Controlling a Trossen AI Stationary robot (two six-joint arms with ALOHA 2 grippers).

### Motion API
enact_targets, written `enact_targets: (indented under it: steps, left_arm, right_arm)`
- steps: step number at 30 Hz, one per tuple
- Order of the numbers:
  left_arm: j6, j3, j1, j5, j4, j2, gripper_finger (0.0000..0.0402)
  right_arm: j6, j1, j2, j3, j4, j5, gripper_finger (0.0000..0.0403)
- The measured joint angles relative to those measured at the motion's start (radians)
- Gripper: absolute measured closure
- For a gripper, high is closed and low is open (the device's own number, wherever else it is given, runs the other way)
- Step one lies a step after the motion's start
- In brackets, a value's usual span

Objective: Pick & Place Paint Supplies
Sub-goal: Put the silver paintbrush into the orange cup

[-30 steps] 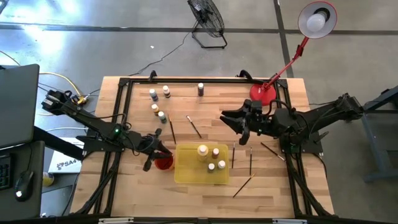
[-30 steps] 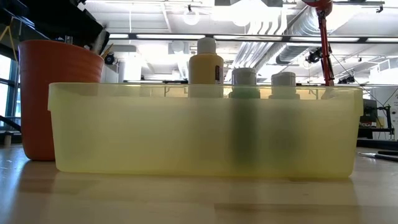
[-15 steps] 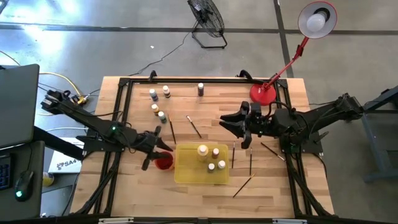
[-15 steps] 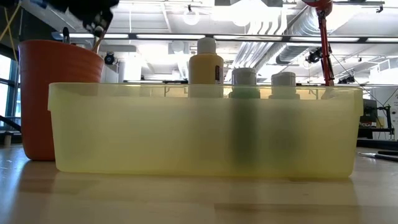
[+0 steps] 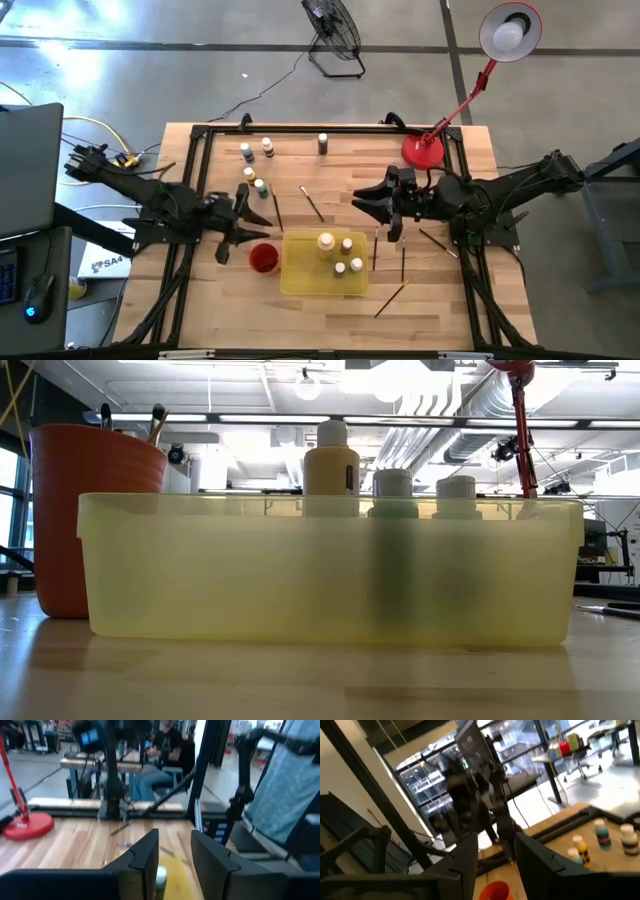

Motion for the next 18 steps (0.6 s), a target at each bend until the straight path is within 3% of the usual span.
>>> enact_targets:
  steps: [6,12,18]
  left_arm:
    - [0.008,0.096,0.000,-0.003,-0.004,-0.001,0.0288]
    - [0.069,0.140,0.000,-0.006,0.003,0.000,0.0288]
    - [0.081,0.140,0.000,-0.062,0.003,0.000,0.0288]
  right_arm:
    - [0.125,0.000,0.000,0.000,-0.181,0.016,0.0284]
    - [0.426,0.000,0.000,0.000,-0.537,0.048,0.0284]
    - [0.719,0.000,0.000,0.000,-0.930,-0.084,0.0284]
